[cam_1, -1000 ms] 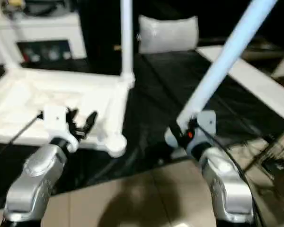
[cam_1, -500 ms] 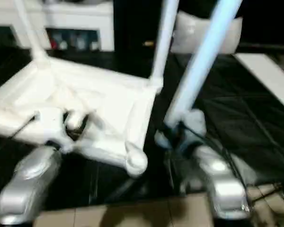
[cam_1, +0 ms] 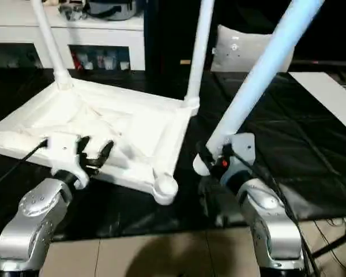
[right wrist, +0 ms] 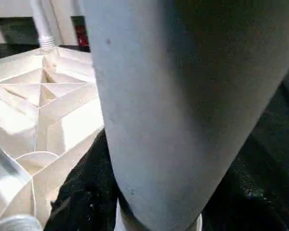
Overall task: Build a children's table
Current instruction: Move to table
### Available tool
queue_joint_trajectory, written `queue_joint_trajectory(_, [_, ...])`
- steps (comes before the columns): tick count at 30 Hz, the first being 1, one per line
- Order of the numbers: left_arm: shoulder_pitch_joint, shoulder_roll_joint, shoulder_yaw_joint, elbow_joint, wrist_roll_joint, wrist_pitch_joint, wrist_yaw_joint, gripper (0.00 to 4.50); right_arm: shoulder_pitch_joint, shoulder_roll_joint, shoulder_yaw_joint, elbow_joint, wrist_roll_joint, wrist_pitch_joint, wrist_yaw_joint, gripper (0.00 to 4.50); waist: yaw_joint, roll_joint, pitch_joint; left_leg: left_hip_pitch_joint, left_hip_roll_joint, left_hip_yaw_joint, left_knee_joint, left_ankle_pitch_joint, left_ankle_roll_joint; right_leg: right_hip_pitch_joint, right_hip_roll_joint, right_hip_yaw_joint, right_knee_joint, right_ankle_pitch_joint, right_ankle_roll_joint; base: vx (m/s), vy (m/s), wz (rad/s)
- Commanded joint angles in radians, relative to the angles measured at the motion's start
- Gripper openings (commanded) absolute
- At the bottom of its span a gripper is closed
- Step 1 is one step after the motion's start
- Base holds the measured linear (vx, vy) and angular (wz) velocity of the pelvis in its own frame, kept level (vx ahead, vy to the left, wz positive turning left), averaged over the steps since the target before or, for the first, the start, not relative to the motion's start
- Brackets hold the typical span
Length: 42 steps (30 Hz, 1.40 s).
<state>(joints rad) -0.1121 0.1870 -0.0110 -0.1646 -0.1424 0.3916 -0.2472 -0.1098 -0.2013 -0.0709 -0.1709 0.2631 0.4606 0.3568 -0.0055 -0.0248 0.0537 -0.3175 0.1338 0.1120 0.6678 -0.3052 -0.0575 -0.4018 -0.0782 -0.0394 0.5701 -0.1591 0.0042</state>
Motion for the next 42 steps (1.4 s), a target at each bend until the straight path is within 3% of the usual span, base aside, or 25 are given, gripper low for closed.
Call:
queue_joint_trajectory(1, [-0.039, 0.021, -0.025, 0.036, -0.005, 0.009, -0.049, 3.26, -0.024, -0.017, -0.013, 0.014, -0.003, -0.02, 0.003, 1.87, -0.017, 0.015, -0.032, -0.016, 0.054, -0.026, -0.13, -0.375, 0.016, 0.04, -0.043, -0.008, -0.093, -0.639, -0.03, -0.105, -0.008, -0.06])
queue_joint_trajectory(8, [-0.08, 0.035, -0.032, 0.076, 0.027, 0.027, -0.048, 3.26, -0.036, -0.022, 0.001, 0.036, -0.012, -0.019, 0.002, 1.87, -0.061, 0.042, -0.026, -0.019, 0.082, -0.032, -0.14, -0.477, 0.006, 0.072, -0.062, -0.096, -0.124, -0.586, -0.007, -0.047, 0.0, -0.04])
queue_joint_trajectory(9, [-0.081, 0.032, -0.042, 0.085, 0.03, 0.02, -0.044, 3.26, -0.033, -0.019, 0.009, 0.042, -0.018, -0.016, -0.001, 1.87, -0.064, 0.038, -0.024, -0.023, 0.089, -0.034, -0.146, -0.498, 0.003, 0.077, -0.06, -0.1, -0.121, -0.582, 0.001, 0.0, 0.0, 0.0])
queue_joint_trajectory(11, [-0.08, 0.033, -0.05, 0.089, 0.027, 0.016, -0.052, 3.26, -0.033, -0.017, 0.012, 0.047, -0.018, -0.019, -0.003, 1.87, -0.061, 0.049, -0.018, -0.035, 0.117, -0.04, -0.177, -0.588, -0.008, 0.097, -0.057, -0.096, -0.072, -0.504, -0.005, -0.009, -0.035, 0.05])
queue_joint_trajectory(12, [-0.081, 0.032, -0.052, 0.09, 0.026, 0.017, -0.056, 3.26, -0.034, -0.018, 0.012, 0.049, -0.018, -0.021, -0.003, 1.87, -0.044, 0.042, -0.012, -0.043, 0.133, -0.035, -0.209, -0.646, -0.016, 0.102, -0.052, -0.063, -0.009, -0.443, -0.014, -0.017, -0.071, 0.1])
queue_joint_trajectory(13, [-0.081, 0.032, -0.053, 0.09, 0.026, 0.018, -0.057, 3.26, -0.034, -0.02, 0.012, 0.05, -0.017, -0.023, -0.002, 1.87, -0.039, 0.034, -0.008, -0.031, 0.12, -0.024, -0.202, -0.635, -0.013, 0.086, -0.047, -0.059, -0.028, -0.508, -0.005, 0.002, -0.104, 0.19])
queue_joint_trajectory(14, [-0.081, 0.031, -0.051, 0.089, 0.021, 0.024, -0.059, 3.26, -0.036, -0.021, 0.013, 0.052, -0.019, -0.023, -0.002, 1.87, -0.045, 0.0, -0.008, 0.057, 0.031, 0.016, -0.069, -0.47, -0.019, -0.023, -0.041, -0.111, -0.187, -0.859, 0.082, 0.048, -0.094, 0.2])
queue_joint_trajectory(15, [-0.078, 0.029, -0.043, 0.086, 0.004, 0.044, -0.066, 3.26, -0.042, -0.027, 0.02, 0.062, -0.026, -0.028, -0.001, 1.87, -0.089, -0.008, -0.017, 0.106, -0.03, 0.058, 0.065, -0.278, 0.016, -0.089, -0.043, -0.212, -0.286, -1.065, 0.174, 0.048, -0.094, 0.2])
queue_joint_trajectory(16, [-0.076, 0.028, -0.036, 0.082, -0.009, 0.056, -0.073, 3.26, -0.046, -0.03, 0.021, 0.067, -0.028, -0.03, 0.001, 1.87, -0.099, 0.008, -0.025, 0.09, -0.007, 0.053, 0.057, -0.267, 0.04, -0.045, -0.033, -0.283, -0.319, -1.022, 0.225, 0.04, -0.056, -0.14])
queue_joint_trajectory(17, [-0.074, 0.027, -0.031, 0.078, -0.018, 0.063, -0.079, 3.26, -0.049, -0.033, 0.021, 0.071, -0.028, -0.03, 0.003, 1.87, -0.025, 0.082, -0.022, -0.131, 0.146, -0.022, -0.145, -0.464, 0.05, 0.215, -0.07, -0.201, 0.149, -0.45, 0.157, 0.001, -0.026, -0.22])
queue_joint_trajectory(18, [-0.073, 0.027, -0.031, 0.078, -0.019, 0.063, -0.079, 3.26, -0.049, -0.033, 0.021, 0.071, -0.028, -0.03, 0.003, 1.87, 0.02, 0.077, -0.013, -0.158, 0.148, -0.012, -0.183, -0.602, -0.032, 0.182, -0.069, -0.133, 0.138, -0.225, 0.032, 0.354, 0.099, -0.35])
queue_joint_trajectory(19, [-0.072, 0.027, -0.029, 0.075, -0.02, 0.065, -0.082, 3.26, -0.05, -0.036, 0.02, 0.072, -0.029, -0.028, 0.007, 1.87, -0.013, 0.044, -0.039, -0.042, 0.13, -0.019, -0.157, -0.539, 0.058, 0.107, -0.057, -0.039, 0.133, -0.189, 0.017, 0.395, 0.015, -0.41])
queue_joint_trajectory(20, [-0.072, 0.029, -0.031, 0.075, -0.016, 0.065, -0.081, 3.26, -0.05, -0.037, 0.021, 0.072, -0.03, -0.026, 0.009, 1.87, 0.018, 0.006, -0.033, -0.057, 0.066, -0.018, -0.084, -0.334, -0.056, 0.105, -0.156, -0.021, -0.024, -0.857, 0.13, 0.329, 0.014, -0.51])
queue_joint_trajectory(21, [-0.072, 0.031, -0.033, 0.074, -0.013, 0.064, -0.08, 3.26, -0.05, -0.037, 0.021, 0.071, -0.031, -0.024, 0.011, 1.87, 0.036, -0.003, -0.03, -0.021, 0.032, 0.019, -0.007, -0.179, -0.066, 0.021, -0.154, -0.018, -0.095, -1.071, 0.157, -0.024, -0.111, -0.38])
queue_joint_trajectory(22, [-0.071, 0.031, -0.035, 0.072, -0.012, 0.064, -0.078, 3.26, -0.05, -0.037, 0.022, 0.07, -0.031, -0.021, 0.012, 1.87, 0.046, -0.007, -0.064, -0.095, 0.047, -0.003, -0.053, 0.001, -0.045, 0.097, -0.147, -0.006, -0.037, -0.89, 0.138, 0.017, -0.03, -0.27])
queue_joint_trajectory(23, [-0.072, 0.03, -0.035, 0.072, -0.009, 0.064, -0.075, 3.26, -0.05, -0.037, 0.026, 0.071, -0.033, -0.018, 0.014, 1.87, 0.061, -0.004, -0.073, -0.093, 0.06, -0.007, -0.085, 0.138, -0.042, 0.087, -0.093, -0.018, -0.003, -0.472, 0.094, 0.111, -0.049, -0.13])
queue_joint_trajectory(24, [-0.072, 0.03, -0.035, 0.073, -0.006, 0.064, -0.072, 3.26, -0.05, -0.039, 0.034, 0.074, -0.033, -0.018, 0.015, 1.87, 0.061, 0.0, -0.074, -0.083, 0.061, -0.007, -0.089, 0.186, -0.039, 0.08, -0.075, -0.022, 0.011, -0.287, 0.056, 0.111, -0.049, -0.13])
queue_joint_trajectory(25, [-0.073, 0.03, -0.034, 0.075, -0.006, 0.068, -0.07, 3.26, -0.049, -0.043, 0.048, 0.08, -0.037, -0.021, 0.018, 1.87, 0.058, 0.019, -0.079, -0.075, 0.058, -0.001, -0.084, 0.271, -0.048, 0.078, -0.049, -0.023, 0.034, 0.007, -0.036, 0.061, -0.024, 0.01])
queue_joint_trajectory(28, [-0.071, 0.034, -0.037, 0.073, -0.006, 0.074, -0.074, 3.26, -0.048, -0.044, 0.052, 0.08, -0.035, -0.022, 0.018, 1.87, 0.062, 0.023, -0.087, -0.068, 0.057, 0.002, -0.082, 0.41, -0.027, 0.09, -0.029, -0.028, 0.052, 0.336, -0.184, 0.02, 0.001, -0.02])
queue_joint_trajectory(31, [-0.066, 0.034, -0.032, 0.066, -0.016, 0.067, -0.083, 3.26, -0.048, -0.044, 0.055, 0.079, -0.032, -0.019, 0.023, 1.87, 0.07, 0.025, -0.077, -0.063, 0.066, 0.012, -0.098, 0.279, -0.002, 0.09, -0.037, -0.021, 0.035, 0.212, -0.237, 0.017, 0.016, -0.01])
queue_joint_trajectory(38, [-0.041, 0.013, -0.013, 0.015, -0.05, 0.053, -0.078, 3.26, -0.041, -0.042, 0.05, 0.071, -0.037, -0.031, 0.008, 1.87, 0.065, 0.025, -0.066, -0.054, 0.082, 0.026, -0.121, 0.073, -0.024, 0.08, -0.047, -0.009, 0.004, -0.038, -0.209, -0.009, 0.005, -0.01])
queue_joint_trajectory(39, [-0.035, 0.006, -0.012, 0.008, -0.052, 0.066, -0.068, 3.26, -0.038, -0.039, 0.052, 0.067, -0.033, -0.022, 0.009, 1.87, 0.071, 0.018, -0.06, -0.085, 0.066, 0.009, -0.126, 0.069, 0.014, 0.102, -0.059, -0.028, 0.005, -0.045, -0.199, 0.0, 0.0, 0.0])
queue_joint_trajectory(40, [-0.028, -0.004, -0.009, 0.001, -0.052, 0.072, -0.053, 3.26, -0.034, -0.037, 0.055, 0.061, -0.03, -0.017, 0.011, 1.87, 0.068, 0.021, -0.063, -0.086, 0.058, 0.009, -0.117, 0.066, 0.089, 0.102, -0.081, -0.031, -0.011, -0.091, -0.188, 0.0, 0.0, 0.0])
queue_joint_trajectory(41, [-0.023, -0.012, -0.006, -0.003, -0.05, 0.073, -0.04, 3.26, -0.031, -0.036, 0.059, 0.057, -0.029, -0.015, 0.013, 1.87, 0.078, 0.017, -0.06, -0.124, 0.041, -0.01, -0.114, 0.067, 0.153, 0.128, -0.102, -0.054, -0.017, -0.121, -0.163, -0.045, 0.007, 0.34])
queue_joint_trajectory(42, [-0.02, -0.017, -0.004, -0.004, -0.047, 0.067, -0.031, 3.26, -0.03, -0.035, 0.062, 0.053, -0.03, -0.017, 0.015, 1.87, 0.085, 0.019, -0.061, -0.122, 0.03, -0.015, -0.074, 0.086, 0.229, 0.132, -0.171, -0.057, -0.067, -0.299, -0.107, -0.045, 0.007, 0.34])
